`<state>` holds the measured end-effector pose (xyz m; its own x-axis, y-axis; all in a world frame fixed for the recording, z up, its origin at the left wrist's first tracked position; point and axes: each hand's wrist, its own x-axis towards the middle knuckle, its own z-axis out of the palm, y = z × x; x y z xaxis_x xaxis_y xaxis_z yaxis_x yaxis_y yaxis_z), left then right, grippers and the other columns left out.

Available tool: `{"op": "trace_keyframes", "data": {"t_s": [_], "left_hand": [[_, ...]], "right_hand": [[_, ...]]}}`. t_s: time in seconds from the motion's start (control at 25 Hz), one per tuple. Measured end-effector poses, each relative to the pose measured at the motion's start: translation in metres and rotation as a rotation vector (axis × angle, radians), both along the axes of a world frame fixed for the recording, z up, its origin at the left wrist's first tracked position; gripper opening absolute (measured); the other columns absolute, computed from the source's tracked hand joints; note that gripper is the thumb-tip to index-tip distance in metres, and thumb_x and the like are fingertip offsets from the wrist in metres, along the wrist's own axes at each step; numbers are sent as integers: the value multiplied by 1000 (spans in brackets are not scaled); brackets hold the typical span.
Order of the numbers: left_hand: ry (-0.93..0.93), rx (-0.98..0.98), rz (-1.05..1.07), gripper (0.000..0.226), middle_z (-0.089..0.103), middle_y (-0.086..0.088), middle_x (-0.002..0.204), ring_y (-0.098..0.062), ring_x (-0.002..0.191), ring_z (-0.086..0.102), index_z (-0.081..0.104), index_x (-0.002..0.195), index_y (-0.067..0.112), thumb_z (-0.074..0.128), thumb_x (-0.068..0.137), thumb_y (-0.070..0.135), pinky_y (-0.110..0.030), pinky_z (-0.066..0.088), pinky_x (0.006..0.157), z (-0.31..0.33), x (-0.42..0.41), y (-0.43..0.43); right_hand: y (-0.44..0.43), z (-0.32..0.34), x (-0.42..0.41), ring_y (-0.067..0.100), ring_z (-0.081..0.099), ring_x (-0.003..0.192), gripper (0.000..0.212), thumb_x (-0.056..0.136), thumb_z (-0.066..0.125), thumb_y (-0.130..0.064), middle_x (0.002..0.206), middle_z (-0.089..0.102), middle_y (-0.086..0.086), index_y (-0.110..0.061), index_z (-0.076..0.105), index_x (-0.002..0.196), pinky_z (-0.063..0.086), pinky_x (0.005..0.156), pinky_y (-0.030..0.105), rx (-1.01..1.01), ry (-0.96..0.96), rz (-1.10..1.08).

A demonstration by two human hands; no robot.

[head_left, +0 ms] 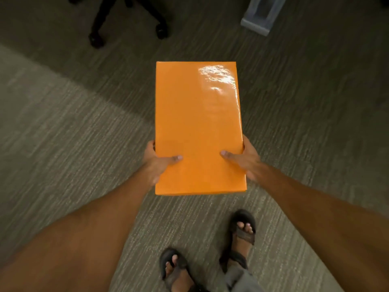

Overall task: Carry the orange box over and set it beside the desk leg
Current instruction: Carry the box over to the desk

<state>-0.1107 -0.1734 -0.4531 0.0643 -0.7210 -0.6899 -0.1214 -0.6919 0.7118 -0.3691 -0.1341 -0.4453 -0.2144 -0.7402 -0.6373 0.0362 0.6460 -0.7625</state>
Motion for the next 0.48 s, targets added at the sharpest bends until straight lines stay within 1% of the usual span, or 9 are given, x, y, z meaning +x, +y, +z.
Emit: {"op": "trace_keyframes", "data": {"t_s": [0.04,0.08,0.16,0.24,0.32,0.36,0.48], "left_hand": [[14,0,-30,103,54,-10,134,-34,116,55,33,141,19,91,56,17,-60,47,91,5,-20,-8],[32,-2,-58,104,53,-10,134,-33,116,55,32,142,18,91,56,17,-60,48,91,9,-41,-16],[54,-11,-104,106,52,-10,135,-32,114,55,30,143,19,91,56,15,-59,48,91,12,-82,-32],[49,-22,-141,106,52,-10,135,-31,113,55,30,142,19,91,57,14,-58,48,90,13,-118,-46],[36,-28,-175,104,52,-10,135,-32,116,54,30,142,19,90,58,12,-59,47,92,12,-156,-61],[33,-32,-188,103,52,-10,136,-32,118,53,30,143,19,90,59,11,-58,47,92,11,-173,-69],[72,-29,-215,99,50,-10,136,-31,116,52,28,143,18,86,64,8,-54,47,90,3,-221,-95]], "right_hand": [[0,5,-20,13,59,98,83,69,85,-22,122,56,-1,-30,39,137,51,74,33,-4,4,-26],[0,9,-39,14,59,99,80,69,84,-23,124,57,-1,-31,40,135,53,75,34,-11,13,-48],[-3,12,-79,21,59,108,82,70,84,-23,128,56,1,-28,39,139,53,85,42,-15,27,-85],[-7,11,-112,23,57,110,85,72,83,-24,131,54,2,-27,36,142,51,87,45,-6,32,-110],[-15,10,-148,24,56,112,86,73,82,-24,134,53,3,-26,34,144,51,90,48,7,42,-133],[-20,9,-165,25,56,112,86,73,82,-23,136,52,5,-25,33,144,50,90,49,15,44,-143],[-39,4,-210,26,57,110,83,74,81,-21,136,53,8,-19,36,143,51,86,46,27,49,-181]]}}
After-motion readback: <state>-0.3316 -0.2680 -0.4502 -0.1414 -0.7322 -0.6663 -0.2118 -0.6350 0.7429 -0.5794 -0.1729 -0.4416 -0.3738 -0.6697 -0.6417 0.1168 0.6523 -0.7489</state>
